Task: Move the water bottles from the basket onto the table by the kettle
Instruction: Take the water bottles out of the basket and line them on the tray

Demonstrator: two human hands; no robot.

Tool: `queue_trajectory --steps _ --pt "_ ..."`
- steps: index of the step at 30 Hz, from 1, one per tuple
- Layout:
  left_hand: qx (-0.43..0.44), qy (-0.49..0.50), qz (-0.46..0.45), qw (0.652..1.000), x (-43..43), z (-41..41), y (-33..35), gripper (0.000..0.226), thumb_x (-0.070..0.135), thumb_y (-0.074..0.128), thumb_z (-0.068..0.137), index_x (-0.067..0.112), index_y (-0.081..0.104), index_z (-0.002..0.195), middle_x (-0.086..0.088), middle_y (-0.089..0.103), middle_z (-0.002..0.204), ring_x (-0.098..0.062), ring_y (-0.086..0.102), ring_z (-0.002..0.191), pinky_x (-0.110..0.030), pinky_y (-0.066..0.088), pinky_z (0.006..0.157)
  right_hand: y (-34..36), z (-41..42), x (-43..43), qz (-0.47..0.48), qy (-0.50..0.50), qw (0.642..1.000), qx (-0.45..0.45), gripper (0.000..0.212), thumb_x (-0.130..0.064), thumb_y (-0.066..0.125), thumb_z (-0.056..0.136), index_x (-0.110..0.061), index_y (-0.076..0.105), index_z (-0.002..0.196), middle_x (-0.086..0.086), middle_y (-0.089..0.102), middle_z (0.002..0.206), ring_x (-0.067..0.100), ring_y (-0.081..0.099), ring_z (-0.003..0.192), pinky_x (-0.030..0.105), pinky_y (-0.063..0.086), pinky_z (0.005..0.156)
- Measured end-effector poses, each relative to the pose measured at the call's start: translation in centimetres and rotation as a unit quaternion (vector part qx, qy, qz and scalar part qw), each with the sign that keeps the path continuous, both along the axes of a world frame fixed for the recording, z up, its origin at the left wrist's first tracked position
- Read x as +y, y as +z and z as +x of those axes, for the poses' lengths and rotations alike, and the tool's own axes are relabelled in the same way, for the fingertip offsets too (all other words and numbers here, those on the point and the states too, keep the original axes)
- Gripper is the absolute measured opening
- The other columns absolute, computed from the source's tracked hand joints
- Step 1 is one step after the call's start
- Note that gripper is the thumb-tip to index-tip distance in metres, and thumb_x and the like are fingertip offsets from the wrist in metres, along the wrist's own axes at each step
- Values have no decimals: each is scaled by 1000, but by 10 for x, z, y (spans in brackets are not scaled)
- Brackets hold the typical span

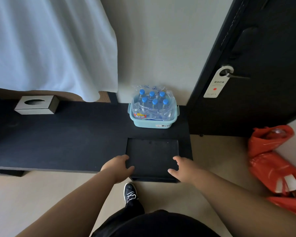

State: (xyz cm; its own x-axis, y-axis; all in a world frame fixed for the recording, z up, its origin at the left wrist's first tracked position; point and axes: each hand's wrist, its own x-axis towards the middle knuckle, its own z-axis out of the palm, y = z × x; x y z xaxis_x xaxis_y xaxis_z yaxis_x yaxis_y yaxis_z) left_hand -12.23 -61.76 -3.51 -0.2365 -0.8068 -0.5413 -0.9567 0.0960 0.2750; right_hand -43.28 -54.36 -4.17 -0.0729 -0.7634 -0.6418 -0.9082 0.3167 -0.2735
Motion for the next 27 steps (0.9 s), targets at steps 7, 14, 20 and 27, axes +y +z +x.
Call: queue_trajectory --steps 7,14,20,27 --pt "-2 -22 7 1000 -87 31 -1 71 65 53 87 30 47 149 5 57 147 -21 58 130 -38 52 101 8 31 -77 -5 -7 1000 -2 82 -69 54 93 -30 31 162 1 51 156 22 54 138 41 49 108" --pt "-12 -55 6 998 -163 43 1 73 65 53 90 27 44 152 3 54 151 -22 55 134 -39 49 105 19 47 -129 -10 -63 998 -15 82 -71 55 91 -34 32 160 -4 49 156 20 54 137 41 48 108" --pt "15 -62 31 997 -185 27 -8 74 65 54 89 27 45 152 4 55 150 -21 55 133 -40 49 106 9 44 -134 29 -79 996 -2 82 -70 55 92 -33 31 161 -2 50 156 19 54 137 40 48 108" --pt "-4 -69 45 997 -198 13 -13 74 66 52 87 29 45 151 5 54 151 -21 55 134 -39 49 106 1 29 -158 43 -75 996 -9 80 -68 55 94 -32 31 161 -2 52 153 20 56 135 40 50 106"
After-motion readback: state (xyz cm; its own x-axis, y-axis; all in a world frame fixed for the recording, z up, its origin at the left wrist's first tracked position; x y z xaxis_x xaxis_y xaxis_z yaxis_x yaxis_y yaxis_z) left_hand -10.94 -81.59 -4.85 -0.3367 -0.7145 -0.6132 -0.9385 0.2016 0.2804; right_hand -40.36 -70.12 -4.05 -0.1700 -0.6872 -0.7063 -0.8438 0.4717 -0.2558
